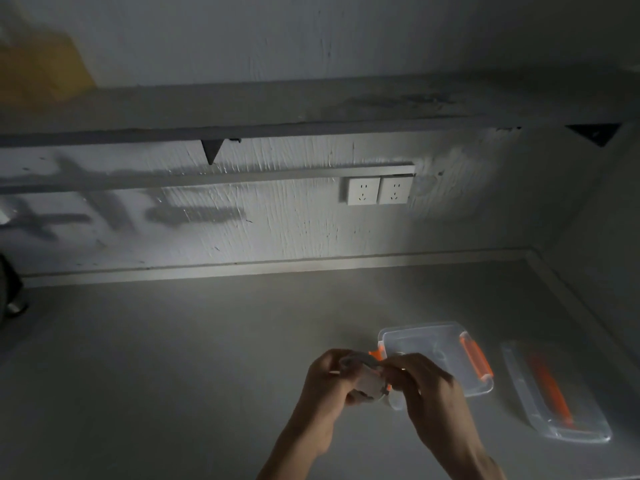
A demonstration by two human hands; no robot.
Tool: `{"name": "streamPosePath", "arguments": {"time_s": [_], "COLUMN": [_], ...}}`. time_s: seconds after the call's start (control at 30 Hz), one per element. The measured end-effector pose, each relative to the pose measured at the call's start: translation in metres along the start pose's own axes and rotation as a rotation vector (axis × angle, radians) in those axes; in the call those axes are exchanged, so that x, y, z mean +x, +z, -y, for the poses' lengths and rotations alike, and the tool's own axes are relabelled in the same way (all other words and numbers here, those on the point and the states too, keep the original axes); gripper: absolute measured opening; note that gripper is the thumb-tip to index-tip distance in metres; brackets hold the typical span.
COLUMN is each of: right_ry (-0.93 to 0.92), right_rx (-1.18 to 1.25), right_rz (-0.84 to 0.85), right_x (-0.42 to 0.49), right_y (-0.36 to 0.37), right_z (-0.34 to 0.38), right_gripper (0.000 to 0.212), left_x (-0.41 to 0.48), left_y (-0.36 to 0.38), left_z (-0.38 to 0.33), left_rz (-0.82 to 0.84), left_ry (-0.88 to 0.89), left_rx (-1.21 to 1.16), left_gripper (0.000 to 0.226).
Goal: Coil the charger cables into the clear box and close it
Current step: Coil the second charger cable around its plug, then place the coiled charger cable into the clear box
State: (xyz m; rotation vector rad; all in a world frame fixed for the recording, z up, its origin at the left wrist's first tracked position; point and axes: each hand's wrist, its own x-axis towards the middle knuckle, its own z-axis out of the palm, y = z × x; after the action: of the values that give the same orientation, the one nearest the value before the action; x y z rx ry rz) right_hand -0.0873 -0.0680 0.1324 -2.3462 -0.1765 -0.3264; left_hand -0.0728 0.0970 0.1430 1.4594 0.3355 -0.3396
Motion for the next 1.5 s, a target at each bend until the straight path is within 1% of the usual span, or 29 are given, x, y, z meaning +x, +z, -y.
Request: {"name": "streamPosePath", "arguments": {"time_s": [0.1, 0.17, 0.23, 0.33, 0.4, 0.5, 0.6, 0.67, 0.8, 0.87, 0.97, 1.03, 1.1, 1.13, 1.2, 1.23, 1.27, 1.3, 1.33, 1.4, 1.43, 1.5], "right_ry": [0.0, 0.024, 0.063, 0.192, 0.295, 0.422, 0.445, 0.43, 0.437, 0.425, 0.371, 0.364, 0.444, 0.513, 0.618, 0.633, 0.626, 0.618, 0.617, 0.653, 0.699, 0.835], "right_rx": [0.027, 0.087, 0.139, 0.351, 0.545, 0.691, 0.721, 0.744, 0.809, 0.837, 0.762, 0.673, 0.678, 0.705, 0.741, 0.745, 0.72, 0.679, 0.615, 0.513, 0.475, 0.418], "right_rz": [-0.106, -0.164, -0.186, -0.118, -0.045, 0.045, 0.063, 0.041, 0.038, 0.092, 0.177, 0.189, 0.155, 0.117, 0.066, 0.081, 0.117, 0.164, 0.203, 0.225, 0.213, 0.171], "right_x": [0.001, 0.004, 0.008, 0.014, 0.015, 0.02, 0.027, 0.033, 0.047, 0.055, 0.063, 0.066, 0.069, 0.071, 0.073, 0.074, 0.075, 0.076, 0.077, 0.078, 0.078, 0.079], "right_y": [0.006, 0.009, 0.013, 0.016, 0.015, 0.01, 0.003, -0.004, -0.02, -0.029, -0.04, -0.049, -0.061, -0.066, -0.075, -0.075, -0.072, -0.064, -0.051, -0.017, 0.001, 0.032], "right_z": [0.0, 0.001, 0.0, -0.004, -0.006, -0.011, -0.022, -0.036, -0.064, -0.081, -0.107, -0.132, -0.166, -0.184, -0.217, -0.23, -0.237, -0.24, -0.241, -0.242, -0.243, -0.248], "right_gripper": [0.016, 0.019, 0.025, 0.04, 0.034, 0.04, 0.028, 0.029, 0.031, 0.031, 0.03, 0.026, 0.024, 0.024, 0.02, 0.016, 0.011, 0.008, 0.006, 0.009, 0.005, 0.016], "left_x": [0.004, 0.008, 0.013, 0.019, 0.021, 0.027, 0.029, 0.033, 0.045, 0.052, 0.062, 0.07, 0.081, 0.087, 0.102, 0.109, 0.115, 0.12, 0.126, 0.134, 0.136, 0.138], "left_y": [0.002, 0.002, 0.001, -0.002, -0.003, 0.003, 0.014, 0.025, 0.05, 0.067, 0.094, 0.115, 0.132, 0.134, 0.132, 0.129, 0.126, 0.122, 0.121, 0.122, 0.123, 0.126], "left_z": [-0.003, -0.006, -0.012, -0.016, -0.016, -0.017, -0.02, -0.021, -0.025, -0.024, -0.016, -0.006, 0.006, 0.015, 0.037, 0.048, 0.056, 0.065, 0.073, 0.088, 0.095, 0.104], "left_rz": [-0.01, -0.002, 0.001, -0.008, -0.023, -0.024, 0.039, 0.049, 0.049, 0.043, -0.011, 0.011, -0.002, -0.079, -0.326, -0.425, -0.481, -0.492, -0.465, -0.37, -0.325, -0.253], "left_ry": [-0.019, -0.026, -0.033, -0.015, 0.002, 0.043, 0.093, 0.114, 0.099, 0.115, 0.135, 0.092, 0.046, 0.051, 0.111, 0.112, 0.07, 0.001, -0.078, -0.18, -0.206, -0.241], "left_rx": [0.019, 0.022, 0.021, 0.013, -0.003, 0.017, 0.067, 0.093, 0.081, 0.073, 0.072, 0.047, 0.063, 0.126, 0.366, 0.5, 0.618, 0.715, 0.799, 0.934, 0.98, 1.011], "left_gripper": [0.017, 0.016, 0.014, 0.009, 0.01, 0.009, 0.011, 0.011, 0.022, 0.019, 0.016, 0.015, 0.013, 0.012, 0.013, 0.019, 0.028, 0.038, 0.047, 0.06, 0.063, 0.064]}}
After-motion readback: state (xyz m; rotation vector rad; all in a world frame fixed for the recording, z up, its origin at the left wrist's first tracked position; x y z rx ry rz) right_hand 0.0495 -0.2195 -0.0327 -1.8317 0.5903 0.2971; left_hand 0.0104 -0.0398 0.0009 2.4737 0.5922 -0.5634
